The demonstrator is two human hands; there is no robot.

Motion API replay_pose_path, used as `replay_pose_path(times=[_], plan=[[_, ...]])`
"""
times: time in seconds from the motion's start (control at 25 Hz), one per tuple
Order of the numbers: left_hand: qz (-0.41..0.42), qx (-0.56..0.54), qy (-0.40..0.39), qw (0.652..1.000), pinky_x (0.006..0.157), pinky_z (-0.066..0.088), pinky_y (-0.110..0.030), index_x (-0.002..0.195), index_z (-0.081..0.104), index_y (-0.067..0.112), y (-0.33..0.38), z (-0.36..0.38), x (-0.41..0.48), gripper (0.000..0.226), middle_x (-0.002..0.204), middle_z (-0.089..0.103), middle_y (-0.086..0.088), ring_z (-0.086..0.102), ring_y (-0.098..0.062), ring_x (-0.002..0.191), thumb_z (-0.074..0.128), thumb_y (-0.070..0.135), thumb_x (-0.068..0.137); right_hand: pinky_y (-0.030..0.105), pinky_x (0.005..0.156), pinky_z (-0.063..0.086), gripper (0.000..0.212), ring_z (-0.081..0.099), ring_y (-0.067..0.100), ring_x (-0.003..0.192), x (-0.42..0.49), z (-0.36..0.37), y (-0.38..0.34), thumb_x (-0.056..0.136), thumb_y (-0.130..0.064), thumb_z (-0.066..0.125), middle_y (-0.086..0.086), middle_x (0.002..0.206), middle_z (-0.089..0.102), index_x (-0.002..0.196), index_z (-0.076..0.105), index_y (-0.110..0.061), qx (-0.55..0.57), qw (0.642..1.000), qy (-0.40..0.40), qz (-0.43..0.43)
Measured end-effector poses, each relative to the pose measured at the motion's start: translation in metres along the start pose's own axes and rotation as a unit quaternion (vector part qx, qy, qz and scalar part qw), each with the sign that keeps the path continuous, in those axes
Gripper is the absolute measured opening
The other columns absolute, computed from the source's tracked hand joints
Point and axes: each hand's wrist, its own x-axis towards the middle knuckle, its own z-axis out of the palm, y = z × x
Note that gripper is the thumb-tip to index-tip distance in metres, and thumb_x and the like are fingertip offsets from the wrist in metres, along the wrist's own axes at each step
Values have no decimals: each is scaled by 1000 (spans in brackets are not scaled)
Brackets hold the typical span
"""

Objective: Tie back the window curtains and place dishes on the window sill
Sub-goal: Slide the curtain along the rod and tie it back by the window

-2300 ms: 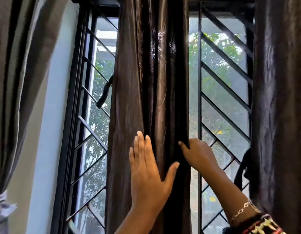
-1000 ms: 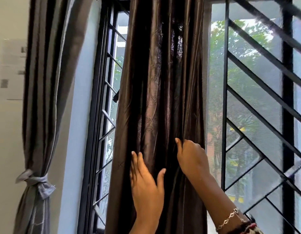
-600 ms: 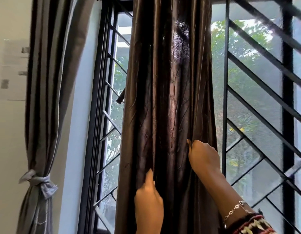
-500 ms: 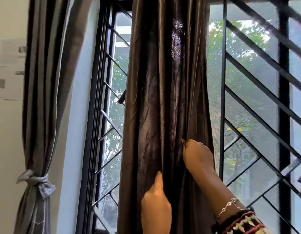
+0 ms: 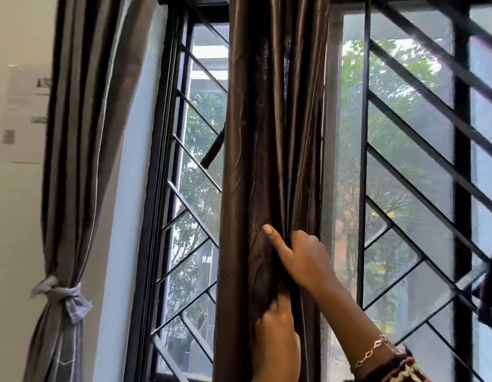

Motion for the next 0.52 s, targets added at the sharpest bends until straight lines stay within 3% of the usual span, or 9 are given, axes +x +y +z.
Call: replay_pose_path(times=[0.04, 0.12, 0.16, 0.2, 0.32, 0.4, 0.52], plan=[[-2, 3, -6, 1000, 44, 45, -16, 98, 74, 19, 2, -1, -2, 75, 59, 68, -2, 61, -7, 43, 87, 7, 25, 30, 54, 33, 58, 53, 28, 60, 0, 2, 0, 84, -66, 28, 5, 58, 49, 53, 31, -16, -19, 1000, 8, -7], [-31, -58, -26, 997, 75, 49, -19, 132, 50, 26, 3, -5, 4, 70, 103, 70, -5, 68, -11, 84, 69, 7, 68, 31, 58, 35, 50, 60, 35, 73, 2, 6, 1, 94, -49, 34, 12, 73, 61, 54, 29, -19, -42, 999, 28, -5], [-37, -74, 16, 996, 88, 44, -21, 141, 35, 28, -3, 1, 3, 67, 123, 61, -4, 62, -14, 104, 54, 5, 81, 32, 60, 35, 48, 61, 37, 78, 2, 8, 2, 95, -45, 35, 14, 79, 63, 55, 29, -20, -50, 998, 37, -2], [-32, -63, 34, 997, 90, 41, -20, 142, 34, 24, -4, 4, 3, 65, 127, 59, -4, 59, -13, 109, 53, 3, 83, 32, 60, 34, 47, 61, 38, 81, 3, 9, 4, 96, -43, 35, 16, 82, 64, 55, 31, -20, -57, 998, 42, 0], [13, -108, 87, 990, 64, 49, -14, 107, 68, 5, -14, 11, -4, 66, 94, 73, -8, 71, -10, 75, 88, 0, 44, 30, 59, 32, 48, 61, 38, 81, 2, 11, 8, 96, -43, 35, 17, 83, 65, 62, 47, -11, -60, 997, 48, 1], [50, -165, 155, 973, 64, 53, -19, 106, 67, 2, -14, 13, -12, 55, 102, 71, -9, 71, -18, 81, 85, -1, 53, 29, 58, 33, 50, 62, 38, 79, 2, 12, 11, 96, -42, 35, 17, 81, 66, 69, 54, -5, -58, 997, 52, -3], [117, -144, 266, 946, 62, 56, -24, 110, 64, 6, -13, -6, -10, 30, 113, 66, -6, 68, -14, 93, 58, 16, 82, 30, 59, 32, 50, 62, 39, 80, 2, 13, 13, 96, -41, 36, 19, 82, 66, 74, 57, -1, -54, 997, 57, -6]])
